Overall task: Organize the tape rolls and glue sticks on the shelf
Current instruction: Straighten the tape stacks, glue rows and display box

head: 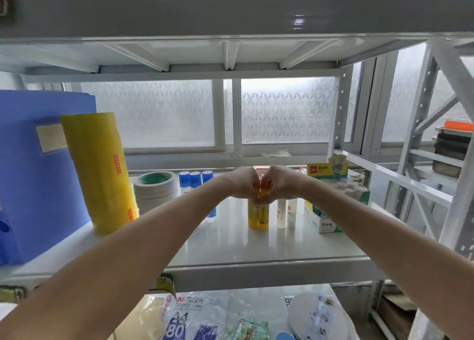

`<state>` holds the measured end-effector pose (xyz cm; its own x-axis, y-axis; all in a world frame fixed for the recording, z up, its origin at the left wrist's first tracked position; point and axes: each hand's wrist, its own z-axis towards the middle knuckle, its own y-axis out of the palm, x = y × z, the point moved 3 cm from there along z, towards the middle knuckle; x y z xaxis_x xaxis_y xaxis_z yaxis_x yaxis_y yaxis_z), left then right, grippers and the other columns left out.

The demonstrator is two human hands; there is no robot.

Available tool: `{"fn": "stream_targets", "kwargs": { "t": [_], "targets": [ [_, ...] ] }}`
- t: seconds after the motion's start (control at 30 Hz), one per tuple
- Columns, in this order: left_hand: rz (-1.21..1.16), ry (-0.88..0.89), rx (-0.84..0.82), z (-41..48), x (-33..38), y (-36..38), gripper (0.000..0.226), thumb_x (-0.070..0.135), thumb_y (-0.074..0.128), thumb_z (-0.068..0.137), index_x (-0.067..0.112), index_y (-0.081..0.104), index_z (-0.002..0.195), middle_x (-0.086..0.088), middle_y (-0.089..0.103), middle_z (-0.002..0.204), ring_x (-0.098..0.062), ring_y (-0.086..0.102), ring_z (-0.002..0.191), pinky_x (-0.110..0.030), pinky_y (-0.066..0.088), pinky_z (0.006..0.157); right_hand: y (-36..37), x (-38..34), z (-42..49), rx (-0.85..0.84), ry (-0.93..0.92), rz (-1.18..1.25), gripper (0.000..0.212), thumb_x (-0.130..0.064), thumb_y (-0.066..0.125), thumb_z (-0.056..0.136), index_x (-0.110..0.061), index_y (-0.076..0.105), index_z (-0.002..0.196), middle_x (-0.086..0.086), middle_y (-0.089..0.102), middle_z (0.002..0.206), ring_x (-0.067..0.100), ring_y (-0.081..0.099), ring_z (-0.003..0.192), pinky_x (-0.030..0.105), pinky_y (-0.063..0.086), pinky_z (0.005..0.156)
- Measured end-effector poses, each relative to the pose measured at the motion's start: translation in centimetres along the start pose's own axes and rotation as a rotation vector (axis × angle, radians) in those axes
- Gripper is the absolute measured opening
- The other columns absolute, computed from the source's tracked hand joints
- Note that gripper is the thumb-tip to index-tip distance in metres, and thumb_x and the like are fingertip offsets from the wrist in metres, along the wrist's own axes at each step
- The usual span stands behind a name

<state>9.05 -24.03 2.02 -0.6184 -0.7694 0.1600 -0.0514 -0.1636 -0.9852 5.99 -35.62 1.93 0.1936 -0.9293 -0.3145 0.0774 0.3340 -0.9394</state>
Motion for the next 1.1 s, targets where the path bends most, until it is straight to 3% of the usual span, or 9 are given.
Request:
{"fn": "stream_targets", "kwargs": {
  "t": [0.17, 0.23, 0.43, 0.53, 0.67, 0.77, 0.87, 0.97, 1.1],
  "targets": [
    [-0.015, 0.005, -0.029, 0.2, 0.1, 0.7, 0.028, 0.018, 0.079, 0.076, 0.013, 0.072, 0.103, -0.005, 0.067, 0.094, -0.019, 0.062, 0.085, -0.025, 0.049, 0.072, 0.2, 0.1, 0.1, 0.009, 0.01, -0.023, 0.025, -0.027, 0.086, 0.063, -0.013, 0.077, 0.081, 0.012, 0.073, 0.08, 0.023, 0.064, 0.069, 0.043, 0.056, 0.074],
    [0.027, 0.027, -0.06, 0.1, 0.3, 1.0, 0.034, 0.015, 0.079, 0.076, 0.012, 0.07, 0.109, -0.004, 0.065, 0.096, -0.017, 0.057, 0.085, -0.026, 0.046, 0.075, 0.1, 0.1, 0.1, 0.004, 0.008, -0.022, 0.022, -0.023, 0.085, 0.066, -0.011, 0.077, 0.084, 0.01, 0.073, 0.08, 0.025, 0.068, 0.075, 0.041, 0.057, 0.075],
    [0.092, 0.016, -0.051, 0.3, 0.3, 2.2, 0.048, 0.019, 0.084, 0.072, 0.01, 0.066, 0.115, -0.008, 0.067, 0.107, -0.025, 0.063, 0.097, -0.031, 0.052, 0.087, 0.2, 0.0, -0.3, 0.017, 0.012, -0.014, 0.025, -0.022, 0.084, 0.068, -0.011, 0.075, 0.09, 0.008, 0.071, 0.083, 0.015, 0.059, 0.07, 0.033, 0.055, 0.071],
    [0.109, 0.03, -0.047, 0.4, 0.5, 1.9, 0.048, 0.022, 0.084, 0.072, 0.011, 0.066, 0.115, -0.008, 0.067, 0.106, -0.02, 0.059, 0.09, -0.03, 0.049, 0.084, 0.3, 0.0, -0.4, 0.008, 0.021, -0.011, 0.026, -0.021, 0.082, 0.071, -0.011, 0.074, 0.093, 0.006, 0.071, 0.086, 0.018, 0.065, 0.077, 0.034, 0.056, 0.076],
    [0.113, 0.004, 0.035, 0.5, 0.2, 0.5, 0.037, 0.026, 0.085, 0.07, 0.01, 0.072, 0.101, -0.004, 0.072, 0.096, -0.017, 0.064, 0.081, -0.029, 0.056, 0.077, 0.2, -0.1, -0.5, -0.003, 0.032, 0.007, 0.028, -0.019, 0.081, 0.073, -0.01, 0.073, 0.097, 0.006, 0.072, 0.089, 0.023, 0.068, 0.086, 0.036, 0.058, 0.081],
    [0.077, -0.021, 0.122, 0.4, -0.5, -1.4, 0.03, 0.032, 0.089, 0.061, 0.013, 0.075, 0.081, -0.003, 0.072, 0.079, -0.019, 0.068, 0.076, -0.039, 0.06, 0.075, 0.1, -0.1, -0.6, 0.013, 0.05, 0.018, 0.028, -0.022, 0.084, 0.069, -0.012, 0.072, 0.092, 0.002, 0.065, 0.08, 0.018, 0.061, 0.074, 0.031, 0.055, 0.072],
    [-0.001, -0.028, 0.216, 0.1, -1.0, -2.6, 0.025, 0.035, 0.089, 0.059, 0.016, 0.074, 0.069, 0.0, 0.071, 0.069, -0.017, 0.069, 0.07, -0.037, 0.06, 0.069, 0.2, 0.0, -0.7, 0.02, 0.059, 0.032, 0.031, -0.021, 0.084, 0.068, -0.012, 0.072, 0.096, 0.001, 0.063, 0.082, 0.015, 0.057, 0.073, 0.029, 0.053, 0.069],
    [-0.137, -0.039, 0.301, 0.1, -1.6, -2.7, 0.029, 0.031, 0.087, 0.064, 0.009, 0.075, 0.079, -0.003, 0.071, 0.075, -0.016, 0.066, 0.069, -0.037, 0.059, 0.068, 0.2, -0.1, -0.7, 0.022, 0.06, 0.028, 0.033, -0.021, 0.083, 0.07, -0.011, 0.072, 0.099, 0.006, 0.067, 0.089, 0.017, 0.059, 0.077, 0.033, 0.056, 0.075],
    [-0.291, -0.04, 0.111, 0.2, -2.2, -1.7, 0.03, 0.021, 0.074, 0.084, 0.003, 0.067, 0.107, -0.011, 0.068, 0.097, -0.016, 0.063, 0.077, -0.03, 0.056, 0.075, 0.2, 0.0, -0.7, 0.01, 0.069, 0.023, 0.035, -0.021, 0.082, 0.072, -0.009, 0.072, 0.103, 0.009, 0.07, 0.097, 0.019, 0.062, 0.082, 0.035, 0.058, 0.08]
  ]
}}
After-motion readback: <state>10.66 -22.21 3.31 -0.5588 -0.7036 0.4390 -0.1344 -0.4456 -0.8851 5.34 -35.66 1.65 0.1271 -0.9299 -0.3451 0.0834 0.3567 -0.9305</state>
